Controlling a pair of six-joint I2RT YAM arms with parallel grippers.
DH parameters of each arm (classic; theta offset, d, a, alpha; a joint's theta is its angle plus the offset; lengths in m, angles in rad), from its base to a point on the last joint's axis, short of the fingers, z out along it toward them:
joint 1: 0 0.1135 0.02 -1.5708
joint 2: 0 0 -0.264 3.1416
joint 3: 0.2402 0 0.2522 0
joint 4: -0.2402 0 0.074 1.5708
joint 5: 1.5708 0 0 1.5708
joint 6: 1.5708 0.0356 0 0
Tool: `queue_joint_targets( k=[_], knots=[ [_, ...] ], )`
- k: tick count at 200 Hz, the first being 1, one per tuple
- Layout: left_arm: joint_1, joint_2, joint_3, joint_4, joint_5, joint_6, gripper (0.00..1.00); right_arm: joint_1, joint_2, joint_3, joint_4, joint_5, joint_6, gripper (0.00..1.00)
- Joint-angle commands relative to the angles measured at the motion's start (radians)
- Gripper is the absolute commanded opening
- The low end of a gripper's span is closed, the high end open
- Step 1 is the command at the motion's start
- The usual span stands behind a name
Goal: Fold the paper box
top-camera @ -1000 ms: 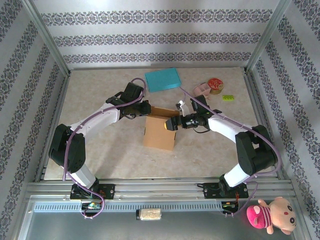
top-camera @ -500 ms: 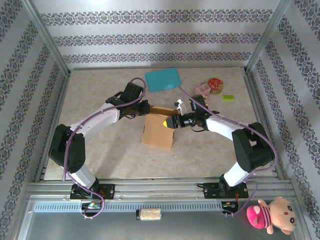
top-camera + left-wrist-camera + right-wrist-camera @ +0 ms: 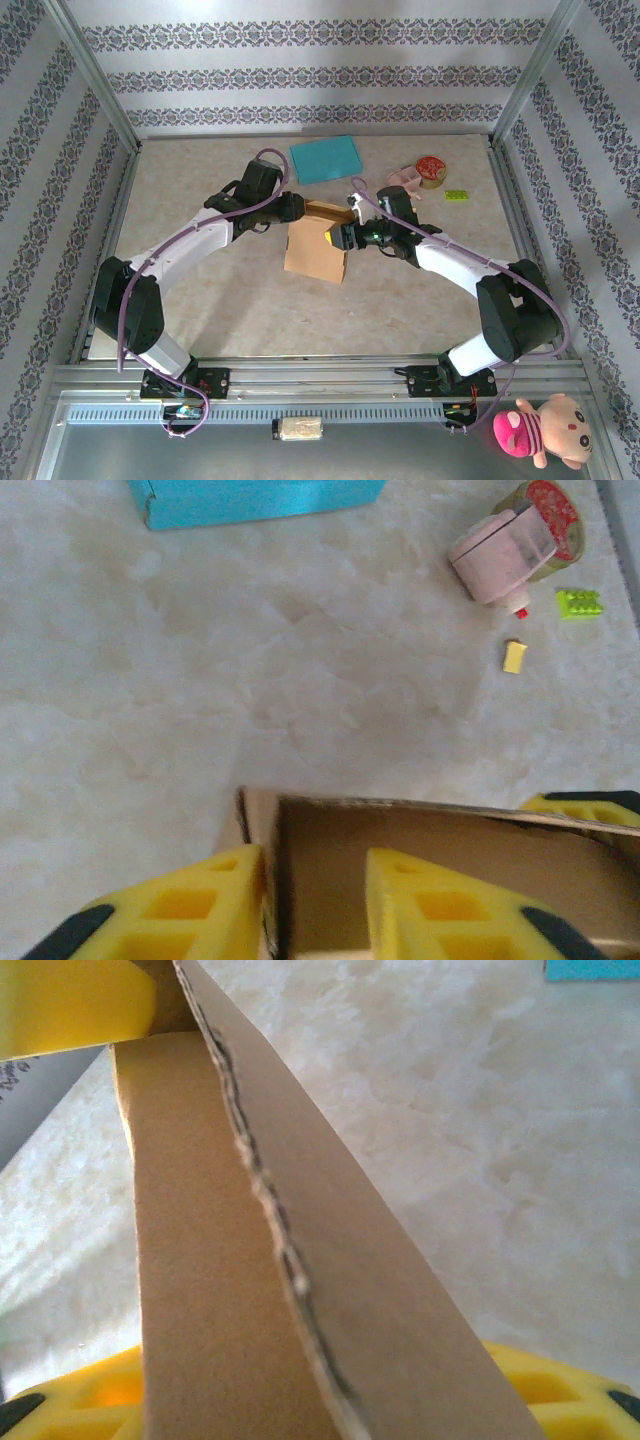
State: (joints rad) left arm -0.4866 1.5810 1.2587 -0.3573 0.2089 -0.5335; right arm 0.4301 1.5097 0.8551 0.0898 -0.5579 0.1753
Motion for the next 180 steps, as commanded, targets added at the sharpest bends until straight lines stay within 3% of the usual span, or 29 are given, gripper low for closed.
queue_joint_targets(
  k=[1,43,82,109,147,180],
  knots=[
    [-0.031,-0.089,-0.012,0.054,0.021,0.049,0.44,0.015,-0.023,0.048,0.088,0.058,-0.097,0.52],
    [-0.031,-0.215,-0.076,0.17,-0.061,0.114,0.68,0.023,-0.021,0.073,0.106,0.064,-0.277,0.52],
    [-0.03,-0.28,-0.109,0.171,-0.24,0.124,0.74,0.037,-0.015,0.053,0.178,0.06,-0.544,0.54],
    [-0.014,-0.252,-0.05,0.059,-0.335,0.051,0.76,0.041,0.02,0.042,0.21,0.07,-0.674,0.54],
    [0.066,-0.171,0.017,-0.067,-0.197,-0.127,0.75,0.054,0.064,0.005,0.259,0.074,-0.709,0.57],
    [0.163,-0.16,-0.056,0.004,0.004,-0.273,0.69,0.06,0.096,-0.015,0.271,0.111,-0.684,0.62]
  ],
)
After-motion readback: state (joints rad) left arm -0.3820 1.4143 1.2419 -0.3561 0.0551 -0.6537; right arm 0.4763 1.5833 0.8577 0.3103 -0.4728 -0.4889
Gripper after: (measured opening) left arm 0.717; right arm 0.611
